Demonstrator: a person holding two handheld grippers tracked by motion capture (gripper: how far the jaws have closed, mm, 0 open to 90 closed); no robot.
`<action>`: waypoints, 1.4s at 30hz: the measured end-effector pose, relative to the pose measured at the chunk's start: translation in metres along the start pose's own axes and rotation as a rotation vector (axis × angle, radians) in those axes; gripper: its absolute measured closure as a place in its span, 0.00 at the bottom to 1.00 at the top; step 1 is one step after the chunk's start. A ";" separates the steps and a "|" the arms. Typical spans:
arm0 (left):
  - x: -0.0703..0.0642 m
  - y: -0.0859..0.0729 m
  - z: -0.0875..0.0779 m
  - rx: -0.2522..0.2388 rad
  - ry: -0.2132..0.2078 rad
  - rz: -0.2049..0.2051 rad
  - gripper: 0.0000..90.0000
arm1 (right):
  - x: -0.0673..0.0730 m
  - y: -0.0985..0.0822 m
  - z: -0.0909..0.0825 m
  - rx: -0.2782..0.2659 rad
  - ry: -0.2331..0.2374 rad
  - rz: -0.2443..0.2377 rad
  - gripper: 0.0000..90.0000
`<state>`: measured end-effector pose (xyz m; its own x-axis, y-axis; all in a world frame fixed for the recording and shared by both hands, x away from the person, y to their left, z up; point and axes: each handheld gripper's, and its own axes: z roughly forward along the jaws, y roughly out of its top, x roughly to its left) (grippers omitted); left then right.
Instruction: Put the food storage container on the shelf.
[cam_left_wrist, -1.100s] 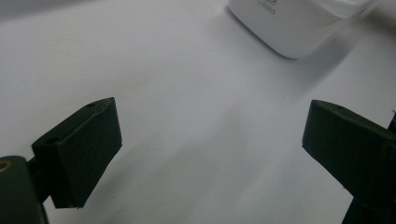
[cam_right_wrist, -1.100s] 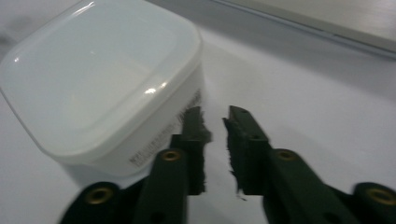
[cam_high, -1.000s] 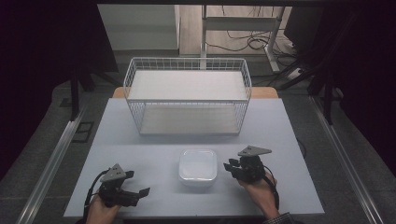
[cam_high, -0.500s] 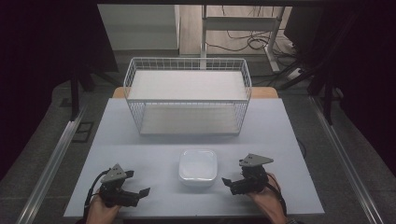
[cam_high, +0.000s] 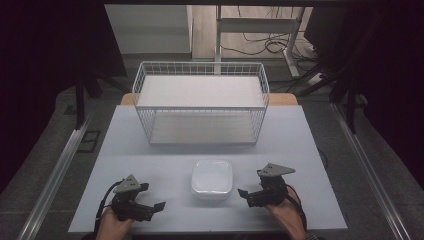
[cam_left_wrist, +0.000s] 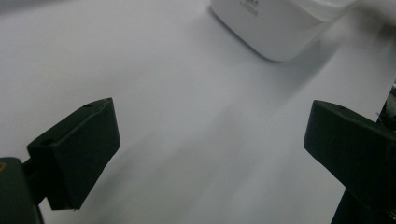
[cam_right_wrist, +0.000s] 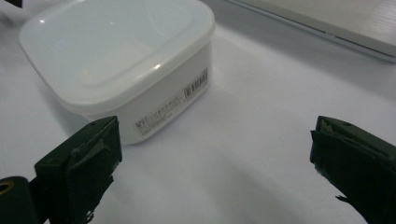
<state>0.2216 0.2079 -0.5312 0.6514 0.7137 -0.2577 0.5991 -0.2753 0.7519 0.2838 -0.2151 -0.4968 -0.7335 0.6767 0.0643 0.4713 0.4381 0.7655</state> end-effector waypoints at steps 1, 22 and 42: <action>-0.001 0.003 0.002 -0.002 -0.008 0.005 0.03 | 0.001 0.002 -0.001 -0.011 0.005 0.005 0.02; -0.012 0.088 0.055 -0.006 -0.163 0.059 0.05 | 0.010 0.032 0.010 -0.054 0.036 0.039 0.01; -0.002 0.084 0.084 0.051 -0.323 -0.070 0.34 | 0.013 0.040 0.036 0.108 0.197 0.208 0.32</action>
<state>0.3098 0.1296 -0.5182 0.7169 0.4932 -0.4929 0.6649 -0.2707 0.6962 0.3113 -0.1674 -0.4885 -0.6919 0.6350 0.3435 0.6628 0.3701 0.6510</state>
